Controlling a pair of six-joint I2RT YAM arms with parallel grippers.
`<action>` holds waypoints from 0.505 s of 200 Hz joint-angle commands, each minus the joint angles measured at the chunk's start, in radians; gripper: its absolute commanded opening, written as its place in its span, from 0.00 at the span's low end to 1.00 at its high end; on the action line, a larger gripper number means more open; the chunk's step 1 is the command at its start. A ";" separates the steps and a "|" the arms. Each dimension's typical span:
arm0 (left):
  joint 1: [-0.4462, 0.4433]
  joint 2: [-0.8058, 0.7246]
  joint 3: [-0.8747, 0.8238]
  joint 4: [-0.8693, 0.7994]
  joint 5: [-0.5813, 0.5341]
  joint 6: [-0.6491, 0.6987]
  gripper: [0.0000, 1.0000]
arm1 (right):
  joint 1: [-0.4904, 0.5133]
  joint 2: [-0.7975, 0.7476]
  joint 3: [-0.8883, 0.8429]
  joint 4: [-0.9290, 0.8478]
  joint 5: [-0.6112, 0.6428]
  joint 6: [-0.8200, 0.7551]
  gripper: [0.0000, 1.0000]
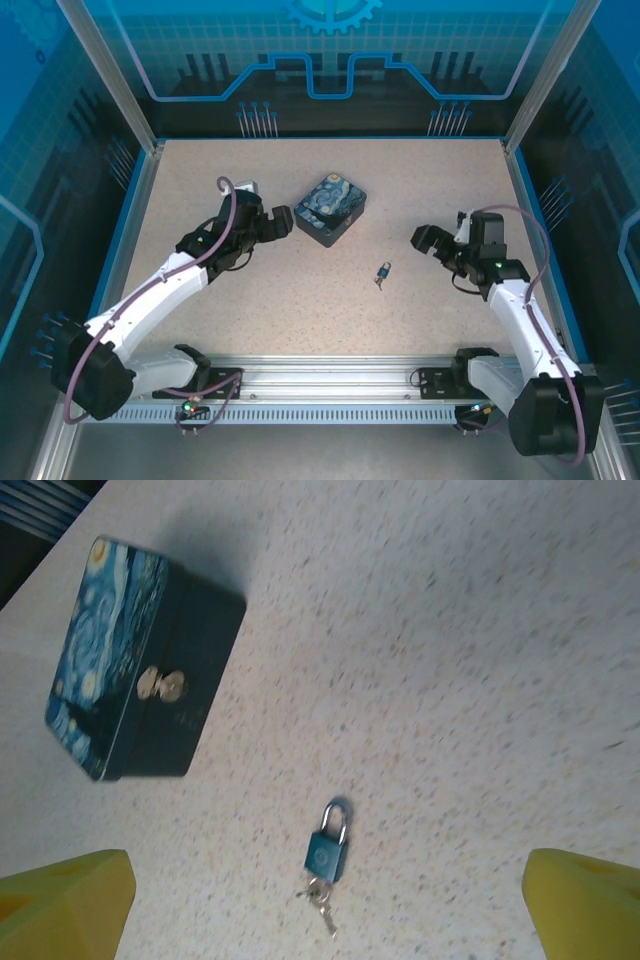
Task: Unlock the padlock with the key
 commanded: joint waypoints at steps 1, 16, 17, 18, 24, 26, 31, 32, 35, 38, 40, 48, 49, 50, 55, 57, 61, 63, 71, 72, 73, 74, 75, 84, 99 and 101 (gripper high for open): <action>-0.002 -0.032 -0.068 0.144 -0.179 0.165 0.99 | -0.014 0.023 0.047 -0.035 0.206 0.003 1.00; -0.002 -0.045 -0.108 0.206 -0.258 0.252 0.99 | -0.015 0.023 0.033 0.028 0.335 -0.009 1.00; -0.002 -0.046 -0.110 0.207 -0.265 0.255 0.99 | -0.015 0.022 0.031 0.034 0.342 -0.012 1.00; -0.002 -0.047 -0.112 0.210 -0.271 0.256 0.99 | -0.014 0.021 0.029 0.040 0.350 -0.015 1.00; 0.003 -0.054 -0.126 0.225 -0.301 0.262 0.99 | -0.015 0.018 0.017 0.086 0.388 -0.045 1.00; 0.006 -0.057 -0.132 0.230 -0.305 0.264 0.99 | -0.015 0.016 0.009 0.105 0.395 -0.059 1.00; 0.017 -0.067 -0.148 0.247 -0.303 0.272 0.99 | -0.015 0.012 -0.006 0.153 0.417 -0.096 1.00; 0.020 -0.068 -0.150 0.251 -0.301 0.274 0.99 | -0.015 0.011 -0.009 0.160 0.422 -0.101 1.00; 0.029 -0.075 -0.160 0.260 -0.294 0.279 0.99 | -0.015 0.008 -0.019 0.183 0.434 -0.117 1.00; 0.038 -0.080 -0.169 0.266 -0.287 0.282 0.99 | -0.015 0.006 -0.025 0.204 0.448 -0.132 1.00; 0.045 -0.085 -0.173 0.269 -0.284 0.283 0.99 | -0.015 0.005 -0.030 0.214 0.457 -0.142 1.00; 0.074 -0.101 -0.192 0.279 -0.272 0.287 0.99 | -0.017 0.004 -0.043 0.253 0.488 -0.175 1.00; 0.077 -0.102 -0.195 0.280 -0.269 0.288 0.99 | -0.017 0.004 -0.043 0.253 0.488 -0.175 1.00; 0.082 -0.104 -0.198 0.282 -0.267 0.289 0.99 | -0.017 0.004 -0.046 0.263 0.499 -0.181 1.00; 0.099 -0.112 -0.211 0.290 -0.256 0.299 0.99 | -0.017 0.006 -0.055 0.283 0.516 -0.189 1.00; 0.106 -0.116 -0.216 0.296 -0.251 0.306 0.99 | -0.017 0.007 -0.062 0.302 0.526 -0.192 1.00; 0.122 -0.123 -0.229 0.307 -0.248 0.319 0.99 | -0.017 0.008 -0.075 0.329 0.535 -0.196 1.00; 0.130 -0.126 -0.234 0.314 -0.248 0.327 0.99 | -0.017 0.009 -0.083 0.343 0.538 -0.199 1.00; 0.159 -0.136 -0.258 0.343 -0.241 0.370 0.99 | -0.017 0.015 -0.114 0.414 0.544 -0.215 1.00; 0.162 -0.137 -0.261 0.346 -0.241 0.375 0.99 | -0.016 0.017 -0.118 0.421 0.545 -0.217 1.00; 0.165 -0.137 -0.263 0.350 -0.240 0.380 0.99 | -0.016 0.017 -0.121 0.430 0.546 -0.218 1.00; 0.168 -0.138 -0.266 0.353 -0.240 0.385 0.99 | -0.015 0.019 -0.124 0.436 0.549 -0.220 1.00; 0.173 -0.138 -0.269 0.356 -0.239 0.392 0.99 | -0.014 0.020 -0.126 0.442 0.551 -0.220 1.00; 0.202 -0.137 -0.288 0.382 -0.236 0.439 0.99 | -0.014 0.038 -0.146 0.488 0.575 -0.230 1.00; 0.250 -0.131 -0.322 0.430 -0.225 0.499 0.99 | -0.007 0.076 -0.176 0.572 0.616 -0.269 1.00; 0.255 -0.130 -0.327 0.437 -0.226 0.502 0.99 | -0.005 0.081 -0.182 0.585 0.620 -0.275 1.00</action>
